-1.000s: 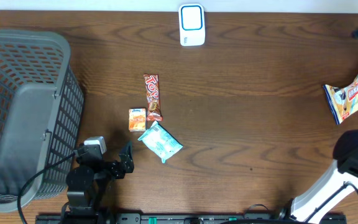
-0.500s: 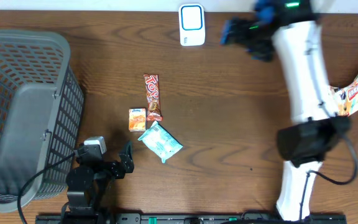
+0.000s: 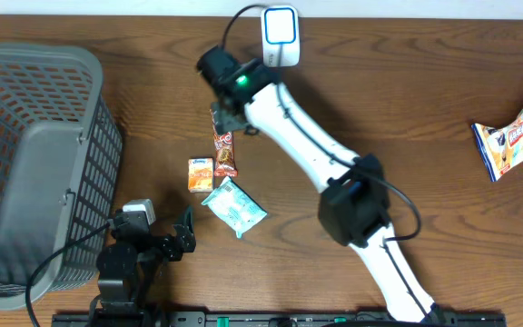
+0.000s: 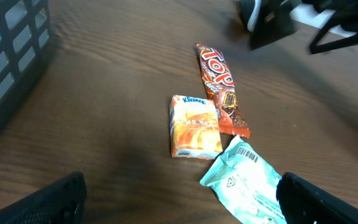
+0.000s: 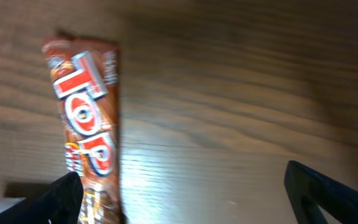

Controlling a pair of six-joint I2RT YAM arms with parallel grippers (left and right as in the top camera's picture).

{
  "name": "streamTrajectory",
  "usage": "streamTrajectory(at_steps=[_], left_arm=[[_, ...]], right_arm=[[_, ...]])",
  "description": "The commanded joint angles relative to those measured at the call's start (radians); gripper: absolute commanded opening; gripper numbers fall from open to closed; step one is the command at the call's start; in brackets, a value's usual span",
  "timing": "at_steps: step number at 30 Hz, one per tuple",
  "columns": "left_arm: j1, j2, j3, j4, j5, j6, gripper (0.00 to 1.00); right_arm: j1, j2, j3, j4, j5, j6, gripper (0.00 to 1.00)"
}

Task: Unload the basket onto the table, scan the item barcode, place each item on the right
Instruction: 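Move the right gripper over the red TOP chocolate stick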

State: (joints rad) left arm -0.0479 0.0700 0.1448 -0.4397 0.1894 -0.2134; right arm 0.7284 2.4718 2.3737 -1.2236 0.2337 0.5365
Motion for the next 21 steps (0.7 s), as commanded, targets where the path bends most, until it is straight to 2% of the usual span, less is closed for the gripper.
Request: streamTrajectory(at_steps=[1, 10, 15, 21], left_arm=[[-0.003, 0.000, -0.014, -0.017, 0.009, -0.010, 0.98], [-0.003, 0.000, -0.014, -0.017, 0.009, -0.010, 0.98], [-0.003, 0.000, -0.014, -0.017, 0.009, -0.010, 0.98], [-0.003, 0.000, -0.014, -0.017, 0.009, -0.010, 0.98]], right_arm=[[0.035, 0.035, 0.000, 0.041, 0.056, -0.022, 0.92], [0.085, 0.067, -0.001, 0.110, 0.045, -0.020, 0.79], [0.106, 0.125, -0.002, 0.176, 0.045, -0.021, 0.75], [0.110, 0.181, -0.002, 0.219, 0.045, -0.021, 0.60]])
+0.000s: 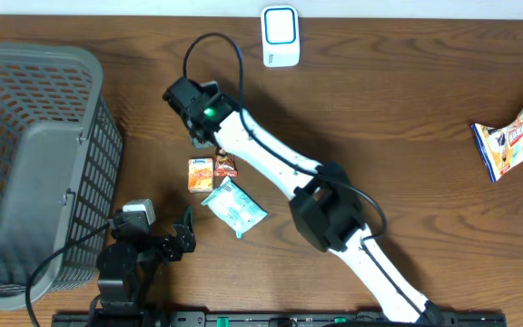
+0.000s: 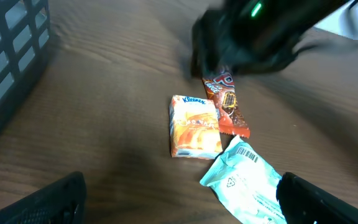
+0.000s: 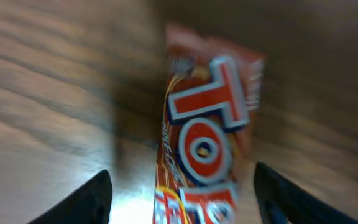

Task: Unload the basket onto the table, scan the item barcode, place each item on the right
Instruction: 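Move the right gripper over the red TOP chocolate stick, then grasp the TOP chocolate stick with the right gripper and lift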

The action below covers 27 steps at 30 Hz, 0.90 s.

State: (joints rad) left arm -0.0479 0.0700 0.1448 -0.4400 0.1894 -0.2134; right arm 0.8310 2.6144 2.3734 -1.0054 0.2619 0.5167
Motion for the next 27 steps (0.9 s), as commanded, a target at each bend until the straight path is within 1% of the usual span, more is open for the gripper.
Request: streamTrajectory(at_steps=[1, 2, 7, 13, 16, 17, 18, 19, 20, 21, 22, 23, 27], left_arm=[[-0.003, 0.000, -0.014, -0.016, 0.009, -0.010, 0.98], [-0.003, 0.000, -0.014, -0.016, 0.009, -0.010, 0.98], [-0.003, 0.000, -0.014, -0.016, 0.009, -0.010, 0.98], [-0.003, 0.000, -0.014, -0.016, 0.009, -0.010, 0.98], [-0.003, 0.000, -0.014, -0.016, 0.009, -0.010, 0.98], [-0.003, 0.000, -0.014, -0.016, 0.009, -0.010, 0.98], [-0.003, 0.000, -0.014, -0.016, 0.009, -0.010, 0.98], [-0.003, 0.000, -0.014, -0.016, 0.009, -0.010, 0.98], [-0.003, 0.000, -0.014, -0.016, 0.009, -0.010, 0.98], [-0.003, 0.000, -0.014, -0.016, 0.009, -0.010, 0.98], [-0.003, 0.000, -0.014, -0.016, 0.009, -0.010, 0.98], [-0.003, 0.000, -0.014, -0.016, 0.009, -0.010, 0.98], [-0.003, 0.000, -0.014, -0.016, 0.009, -0.010, 0.98]], right_arm=[[0.008, 0.038, -0.002, -0.001, 0.018, -0.001, 0.58], [0.011, 0.038, -0.002, 0.000, 0.017, 0.000, 0.54], [0.025, 0.039, -0.008, -0.020, 0.071, 0.000, 0.50], [0.030, 0.039, -0.079, -0.035, 0.128, 0.002, 0.48], [0.032, 0.039, -0.143, -0.034, 0.129, 0.008, 0.52], [0.032, 0.039, -0.149, -0.036, 0.129, 0.006, 0.50], [0.032, 0.039, -0.153, -0.038, 0.129, 0.006, 0.45], [0.032, 0.039, -0.153, -0.041, 0.129, 0.006, 0.36], [0.032, 0.039, -0.153, -0.042, 0.129, 0.006, 0.29], [0.032, 0.039, -0.153, -0.042, 0.129, 0.006, 0.17], [0.032, 0.039, -0.153, -0.043, 0.129, 0.006, 0.09], [0.032, 0.039, -0.153, -0.046, 0.129, 0.006, 0.06], [0.034, 0.039, -0.153, -0.061, 0.129, 0.011, 0.01]])
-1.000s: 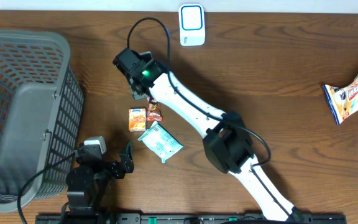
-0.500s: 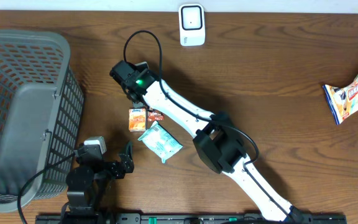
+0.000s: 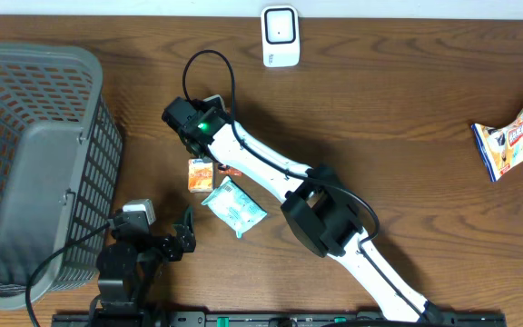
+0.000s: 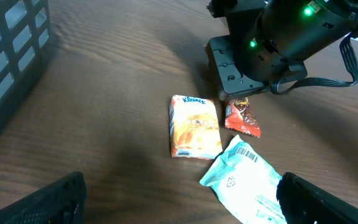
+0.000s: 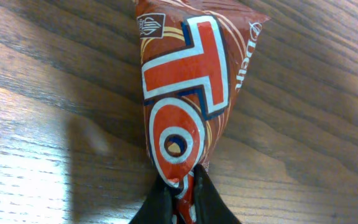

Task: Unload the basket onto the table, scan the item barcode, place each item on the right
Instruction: 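Grasp the TOP chocolate stick with the right gripper and lift, then swing the held chocolate stick rightward and turn it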

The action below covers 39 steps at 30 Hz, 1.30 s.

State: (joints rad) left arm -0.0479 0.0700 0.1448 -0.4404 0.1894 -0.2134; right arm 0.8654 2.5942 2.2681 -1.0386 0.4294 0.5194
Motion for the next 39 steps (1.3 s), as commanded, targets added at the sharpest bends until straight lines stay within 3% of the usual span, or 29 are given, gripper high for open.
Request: streamTrajectory(at_steps=[1, 5, 10, 16, 22, 31, 39], left_arm=[[-0.003, 0.000, -0.014, -0.016, 0.009, -0.010, 0.98], [-0.003, 0.000, -0.014, -0.016, 0.009, -0.010, 0.98], [-0.003, 0.000, -0.014, -0.016, 0.009, -0.010, 0.98], [-0.003, 0.000, -0.014, -0.016, 0.009, -0.010, 0.98], [-0.003, 0.000, -0.014, -0.016, 0.009, -0.010, 0.98], [-0.003, 0.000, -0.014, -0.016, 0.009, -0.010, 0.98], [-0.003, 0.000, -0.014, -0.016, 0.009, -0.010, 0.98]], right_arm=[[-0.001, 0.059, -0.048, -0.031, -0.039, 0.008, 0.01], [-0.006, 0.035, -0.020, -0.092, -0.127, -0.006, 0.01], [-0.058, -0.058, 0.041, -0.153, -0.429, -0.165, 0.01], [-0.201, -0.182, 0.042, -0.299, -1.039, -0.517, 0.01], [-0.349, -0.187, 0.034, -0.654, -1.595, -0.972, 0.01], [-0.415, -0.189, 0.023, -0.660, -1.946, -0.923, 0.01], [-0.390, -0.189, 0.023, -0.660, -1.992, -0.822, 0.01]])
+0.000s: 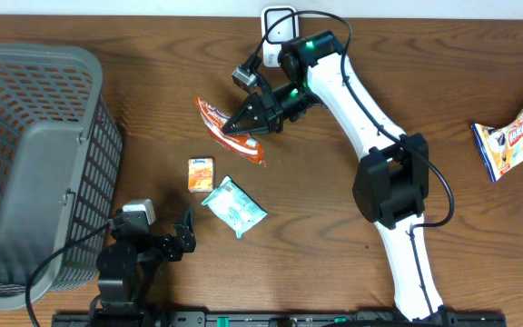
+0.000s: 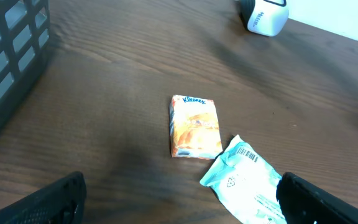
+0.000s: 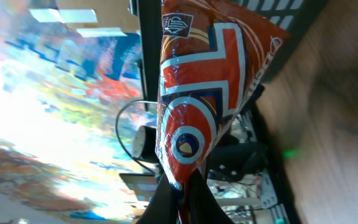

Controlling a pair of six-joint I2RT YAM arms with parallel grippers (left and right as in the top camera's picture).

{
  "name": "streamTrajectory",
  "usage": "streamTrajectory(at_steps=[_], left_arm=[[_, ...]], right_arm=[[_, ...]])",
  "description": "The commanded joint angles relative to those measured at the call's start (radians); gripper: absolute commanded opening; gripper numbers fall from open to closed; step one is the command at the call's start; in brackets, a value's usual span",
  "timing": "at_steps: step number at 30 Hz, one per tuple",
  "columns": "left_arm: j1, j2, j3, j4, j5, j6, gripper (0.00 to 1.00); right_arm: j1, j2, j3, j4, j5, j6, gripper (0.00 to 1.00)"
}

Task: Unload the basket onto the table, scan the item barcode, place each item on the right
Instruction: 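Swing the held chocolate stick rightward and turn it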

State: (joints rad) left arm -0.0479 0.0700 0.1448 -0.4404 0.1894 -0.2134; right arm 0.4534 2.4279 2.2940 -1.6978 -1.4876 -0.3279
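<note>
A red-and-brown "TOP" candy bar point(image 1: 212, 115) hangs off the table in my right gripper point(image 1: 241, 123), which is shut on its lower end. In the right wrist view the bar point(image 3: 205, 74) stands above the pinched fingertips point(image 3: 166, 198), with the room behind it. The white barcode scanner point(image 1: 280, 24) stands at the far edge, just beyond and right of the bar, and also shows in the left wrist view point(image 2: 265, 15). My left gripper point(image 1: 176, 242) rests open at the near left with nothing between its fingers point(image 2: 59, 198).
A grey mesh basket point(image 1: 25, 73) fills the left side. An orange tissue pack point(image 1: 201, 173) and a teal pouch point(image 1: 234, 206) lie mid-table, in front of the left gripper. A snack bag point(image 1: 514, 134) lies at the far right edge.
My right gripper, then shut on the candy bar lying beside the tissue pack, now holds it in the air farther back and right, near the scanner. The bar has left the left wrist view.
My right gripper was open near the candy bar's far end, then open over the bar. After that it was shut on the bar on the table. Now the bar is lifted near the scanner. The left arm stayed still throughout.
</note>
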Motion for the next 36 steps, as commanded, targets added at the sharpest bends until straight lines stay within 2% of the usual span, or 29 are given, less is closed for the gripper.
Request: streamTrajectory(at_steps=[1, 15, 21, 24, 28, 36], left_arm=[[-0.003, 0.000, -0.014, -0.016, 0.009, -0.010, 0.98], [-0.003, 0.000, -0.014, -0.016, 0.009, -0.010, 0.98], [-0.003, 0.000, -0.014, -0.016, 0.009, -0.010, 0.98], [-0.003, 0.000, -0.014, -0.016, 0.009, -0.010, 0.98], [-0.003, 0.000, -0.014, -0.016, 0.009, -0.010, 0.98], [-0.003, 0.000, -0.014, -0.016, 0.009, -0.010, 0.98]], right_arm=[[0.024, -0.023, -0.003, -0.001, -0.075, 0.034, 0.01], [0.032, -0.023, -0.003, -0.001, -0.058, 0.050, 0.01], [0.032, -0.028, -0.043, -0.001, 0.016, -0.026, 0.01], [0.030, -0.048, -0.126, -0.001, 0.016, -0.085, 0.01], [0.015, -0.125, -0.327, -0.004, 0.015, -0.171, 0.01], [-0.077, -0.440, -0.760, -0.004, -0.010, -0.377, 0.01]])
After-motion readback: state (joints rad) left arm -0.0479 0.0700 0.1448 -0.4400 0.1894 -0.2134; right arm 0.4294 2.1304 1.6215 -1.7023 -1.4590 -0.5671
